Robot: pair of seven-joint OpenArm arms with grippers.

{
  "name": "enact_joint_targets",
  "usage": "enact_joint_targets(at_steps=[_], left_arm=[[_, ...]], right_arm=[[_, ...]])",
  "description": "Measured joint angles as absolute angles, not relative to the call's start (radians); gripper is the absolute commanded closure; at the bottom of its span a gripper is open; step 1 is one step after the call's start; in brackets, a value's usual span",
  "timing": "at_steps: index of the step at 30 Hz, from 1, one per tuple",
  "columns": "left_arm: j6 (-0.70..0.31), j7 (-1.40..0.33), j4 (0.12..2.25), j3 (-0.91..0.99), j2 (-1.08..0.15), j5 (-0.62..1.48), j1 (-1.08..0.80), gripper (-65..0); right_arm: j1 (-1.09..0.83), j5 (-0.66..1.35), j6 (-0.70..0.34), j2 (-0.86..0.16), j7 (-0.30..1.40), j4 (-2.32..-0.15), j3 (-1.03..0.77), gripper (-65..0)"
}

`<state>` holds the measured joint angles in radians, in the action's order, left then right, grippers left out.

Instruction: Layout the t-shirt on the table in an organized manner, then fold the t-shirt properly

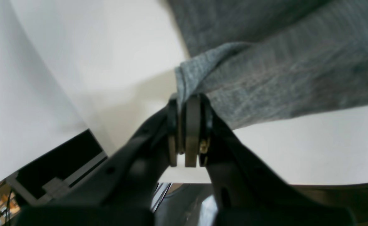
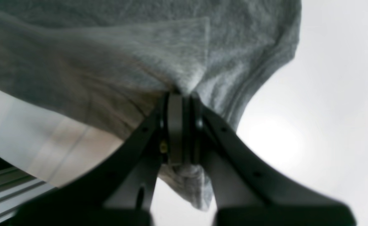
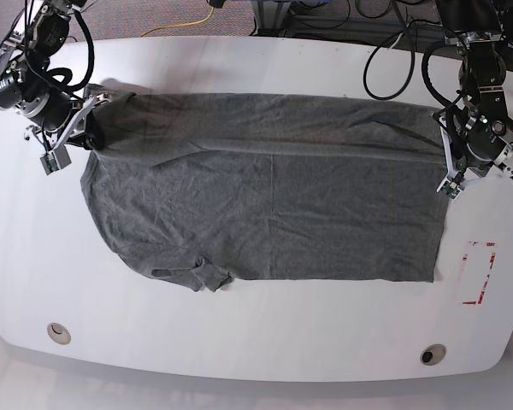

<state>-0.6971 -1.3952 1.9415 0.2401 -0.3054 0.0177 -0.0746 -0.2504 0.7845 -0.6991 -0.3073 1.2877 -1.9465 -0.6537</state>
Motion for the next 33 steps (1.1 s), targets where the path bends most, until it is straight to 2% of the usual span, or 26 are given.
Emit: enact_joint_targets(at_steps=[9,27,30,33], left_arm=[[-0.698,-1.372,1.931,0.239,-0.306,-0.041,-0.075,0.0],[-0.698,-1.37,1.776,0.239,-0.305,-0.041,-0.017,0.0],[-0.697,-1.37,1.775,0.239,-0.305,-0.042,-0.009,-3.3],[-0.697,-1.369,1.775,0.239,-0.306,-0.043,0.002,-12.2]], right_arm=[[-0.25,0.758,-0.699,-0.305,1.284,-1.946,-0.654,-2.9],[-0.248,0.71,-0.699,-0.299,1.284,-1.946,-0.651,-3.5],[-0.248,0.71,-0.699,-0.299,1.284,-1.946,-0.648,-4.9],[-0.248,0.71,-0.699,-0.299,1.284,-1.946,-0.648,-14.3]])
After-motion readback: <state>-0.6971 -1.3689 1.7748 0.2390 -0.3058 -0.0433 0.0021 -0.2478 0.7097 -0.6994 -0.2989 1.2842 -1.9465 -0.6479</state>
